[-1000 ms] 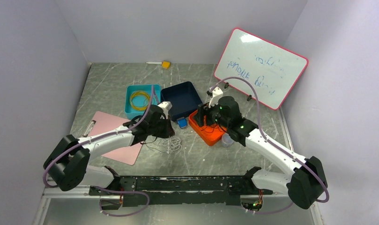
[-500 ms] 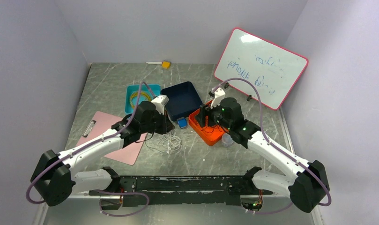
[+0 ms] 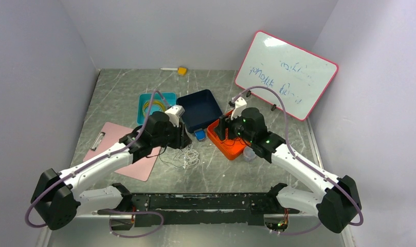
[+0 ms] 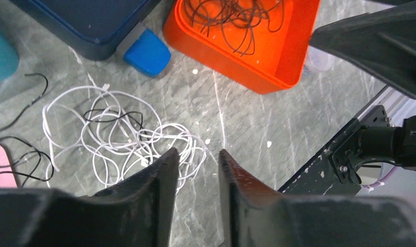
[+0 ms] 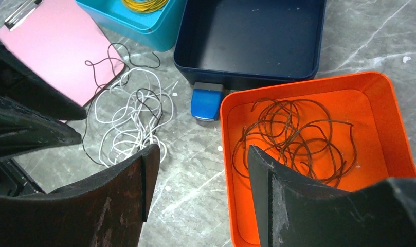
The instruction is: Untangle the cables
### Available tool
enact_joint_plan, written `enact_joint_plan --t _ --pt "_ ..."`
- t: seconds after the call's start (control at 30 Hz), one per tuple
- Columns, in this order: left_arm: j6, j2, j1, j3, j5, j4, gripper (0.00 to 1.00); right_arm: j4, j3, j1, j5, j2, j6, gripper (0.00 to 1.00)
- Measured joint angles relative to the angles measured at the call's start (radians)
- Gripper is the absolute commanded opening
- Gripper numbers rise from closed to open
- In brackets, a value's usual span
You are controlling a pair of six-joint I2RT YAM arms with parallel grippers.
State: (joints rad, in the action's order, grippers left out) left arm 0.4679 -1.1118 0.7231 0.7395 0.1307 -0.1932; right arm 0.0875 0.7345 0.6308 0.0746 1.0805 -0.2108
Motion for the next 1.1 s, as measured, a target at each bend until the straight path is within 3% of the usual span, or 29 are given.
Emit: enact_joint_plan --t 0.27,0.5,0.67,0.9,1.1 --pt "0.01 -0.165 0.0 0.0 0.02 -0.018 0.61 0.002 0.0 0.006 0.075 0.063 0.013 0.67" --pt "-0.001 -0.256 0.0 -0.002 0.055 -0.013 0.61 0.018 0.0 0.023 0.117 0.098 0.025 0.67" --pt "-0.015 -0.298 0.0 -0.002 0.064 -0.006 0.47 0.026 0.0 0.028 0.121 0.101 0.031 0.67" --pt "-0.024 -0.316 0.0 -0.002 0.084 0.008 0.1 0.036 0.0 0.032 0.117 0.109 0.034 0.67" --pt "-0.031 -0.263 0.0 -0.002 0.084 0.003 0.07 0.035 0.0 0.032 0.107 0.106 0.032 0.67"
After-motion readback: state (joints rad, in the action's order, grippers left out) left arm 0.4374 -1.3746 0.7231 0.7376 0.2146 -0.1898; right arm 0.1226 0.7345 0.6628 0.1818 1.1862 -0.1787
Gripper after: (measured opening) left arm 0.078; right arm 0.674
